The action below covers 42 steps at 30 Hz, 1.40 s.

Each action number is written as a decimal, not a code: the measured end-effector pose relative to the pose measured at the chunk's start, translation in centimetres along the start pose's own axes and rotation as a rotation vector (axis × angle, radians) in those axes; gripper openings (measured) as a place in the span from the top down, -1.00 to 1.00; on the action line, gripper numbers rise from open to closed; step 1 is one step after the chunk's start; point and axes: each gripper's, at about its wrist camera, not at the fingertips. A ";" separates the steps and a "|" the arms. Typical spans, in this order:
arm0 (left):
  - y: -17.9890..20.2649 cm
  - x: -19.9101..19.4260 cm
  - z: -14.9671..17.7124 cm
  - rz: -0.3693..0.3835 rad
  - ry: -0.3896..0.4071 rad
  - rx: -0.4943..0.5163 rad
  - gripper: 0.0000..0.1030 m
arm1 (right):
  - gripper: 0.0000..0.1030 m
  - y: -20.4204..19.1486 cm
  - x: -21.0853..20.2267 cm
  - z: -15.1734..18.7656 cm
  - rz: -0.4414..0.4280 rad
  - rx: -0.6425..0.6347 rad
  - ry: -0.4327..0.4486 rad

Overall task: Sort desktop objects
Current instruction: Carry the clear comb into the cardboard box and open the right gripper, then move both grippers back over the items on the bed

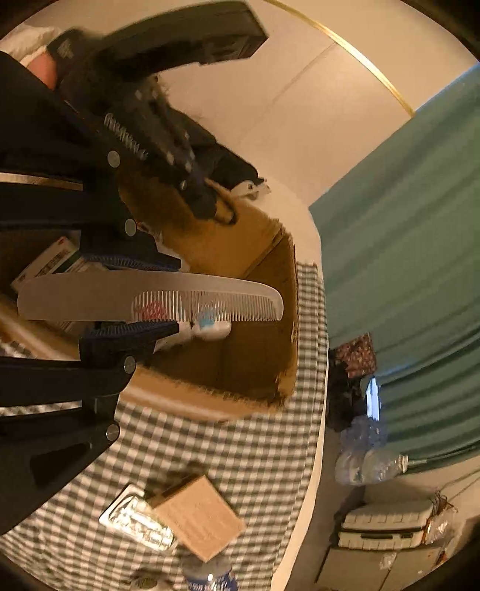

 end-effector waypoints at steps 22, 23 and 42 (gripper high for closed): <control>6.8 -9.5 1.8 0.005 0.100 0.037 -1.00 | -0.03 2.8 -16.7 4.2 0.391 -0.020 0.212; 7.9 -10.2 1.8 0.006 0.116 0.051 -1.00 | -0.03 3.1 -18.0 4.7 0.403 -0.007 0.227; 24.0 -8.4 8.4 0.126 0.057 0.166 -1.00 | -0.23 12.4 -27.5 12.1 0.511 0.155 0.293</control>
Point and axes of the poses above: each gripper's, at about its wrist camera, not at the fingertips, and x roughly the way its jaws point, y to its right, z to its underside, and after that the axes turned 9 degrees about -x, right-handed
